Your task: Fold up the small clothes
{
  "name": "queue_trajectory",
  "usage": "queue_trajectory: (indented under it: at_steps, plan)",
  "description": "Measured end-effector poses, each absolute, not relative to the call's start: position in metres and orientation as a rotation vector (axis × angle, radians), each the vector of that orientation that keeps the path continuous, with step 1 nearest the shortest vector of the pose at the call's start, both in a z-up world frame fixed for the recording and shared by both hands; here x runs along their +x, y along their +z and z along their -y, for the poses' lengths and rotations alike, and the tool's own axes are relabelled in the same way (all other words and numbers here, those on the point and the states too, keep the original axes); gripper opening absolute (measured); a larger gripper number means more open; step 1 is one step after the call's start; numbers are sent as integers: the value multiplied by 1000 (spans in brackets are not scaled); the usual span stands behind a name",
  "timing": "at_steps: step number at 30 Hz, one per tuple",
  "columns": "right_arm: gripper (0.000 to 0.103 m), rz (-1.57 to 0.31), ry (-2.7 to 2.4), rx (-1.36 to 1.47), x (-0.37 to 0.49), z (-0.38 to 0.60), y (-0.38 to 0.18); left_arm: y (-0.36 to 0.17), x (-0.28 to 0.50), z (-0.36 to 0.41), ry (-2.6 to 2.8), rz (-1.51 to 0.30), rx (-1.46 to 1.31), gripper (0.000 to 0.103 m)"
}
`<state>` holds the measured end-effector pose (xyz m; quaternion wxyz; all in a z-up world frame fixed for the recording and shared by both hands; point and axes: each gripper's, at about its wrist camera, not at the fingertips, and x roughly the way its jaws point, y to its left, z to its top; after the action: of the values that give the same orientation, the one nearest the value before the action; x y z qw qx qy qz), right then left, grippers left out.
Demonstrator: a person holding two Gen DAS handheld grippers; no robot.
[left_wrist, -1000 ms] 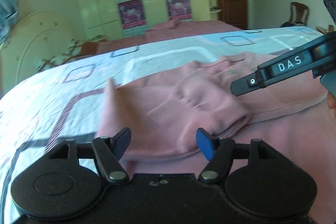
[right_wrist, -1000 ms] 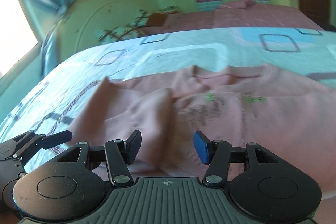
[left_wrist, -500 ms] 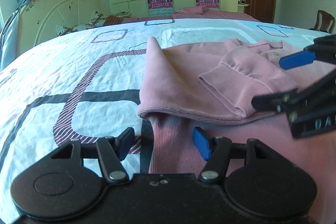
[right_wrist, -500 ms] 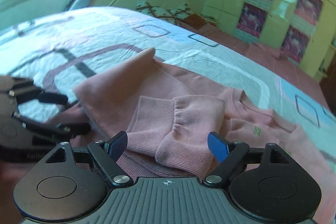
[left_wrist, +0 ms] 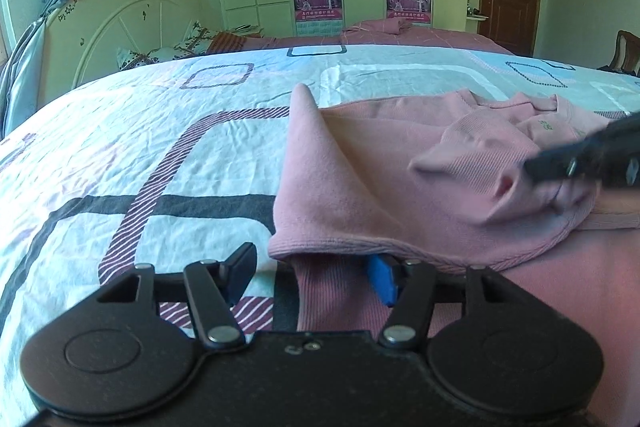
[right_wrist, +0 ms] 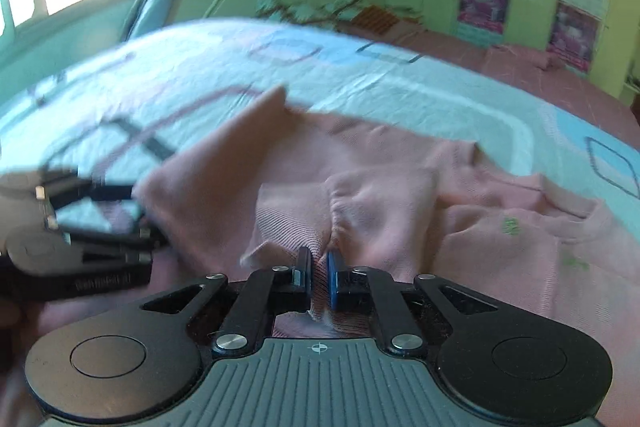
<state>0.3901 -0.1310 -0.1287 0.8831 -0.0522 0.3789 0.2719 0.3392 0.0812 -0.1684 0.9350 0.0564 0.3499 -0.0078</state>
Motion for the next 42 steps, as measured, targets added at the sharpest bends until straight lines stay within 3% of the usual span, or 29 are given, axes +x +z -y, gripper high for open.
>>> queue_trajectory:
  at_steps: [6, 15, 18, 20, 22, 23, 29, 30, 31, 33, 35, 36, 38, 42]
  plan:
    - [7, -737, 375, 184, 398, 221, -94, -171, 344, -72, -12, -713, 137, 57]
    - [8, -837, 146, 451, 387, 320, -124, -173, 346, -68, -56, -721, 126, 30]
    - [8, -824, 119, 503, 378, 339, -121, -173, 346, -68, -63, -721, 121, 28]
    - [22, -814, 108, 517, 372, 347, -119, -174, 346, -70, -63, -725, 106, 28]
    - [85, -796, 104, 541, 366, 353, -118, -173, 346, -71, -60, -728, 98, 28]
    - [87, -779, 96, 552, 364, 354, -118, -174, 347, -71, -60, -728, 100, 28]
    - [87, -835, 129, 600, 374, 346, -130, -173, 347, -72, -58, -732, 93, 28]
    - [83, -848, 95, 581, 377, 344, -132, -173, 347, -72, -56, -734, 84, 28]
    - [63, -852, 63, 563, 378, 343, -135, -173, 347, -73, -54, -737, 74, 28]
    - [34, -872, 66, 556, 380, 341, -139, -173, 348, -73, -50, -739, 63, 28]
    - [25, -888, 99, 548, 381, 336, -141, -173, 348, -74, -51, -739, 55, 23]
    - [15, -888, 117, 533, 381, 333, -140, -172, 347, -74, -50, -736, 50, 18]
    - [14, -869, 144, 506, 376, 329, -132, -171, 346, -76, -42, -731, 39, 12]
    - [13, -823, 153, 432, 356, 333, -114, -174, 345, -81, -40, -734, 23, 11]
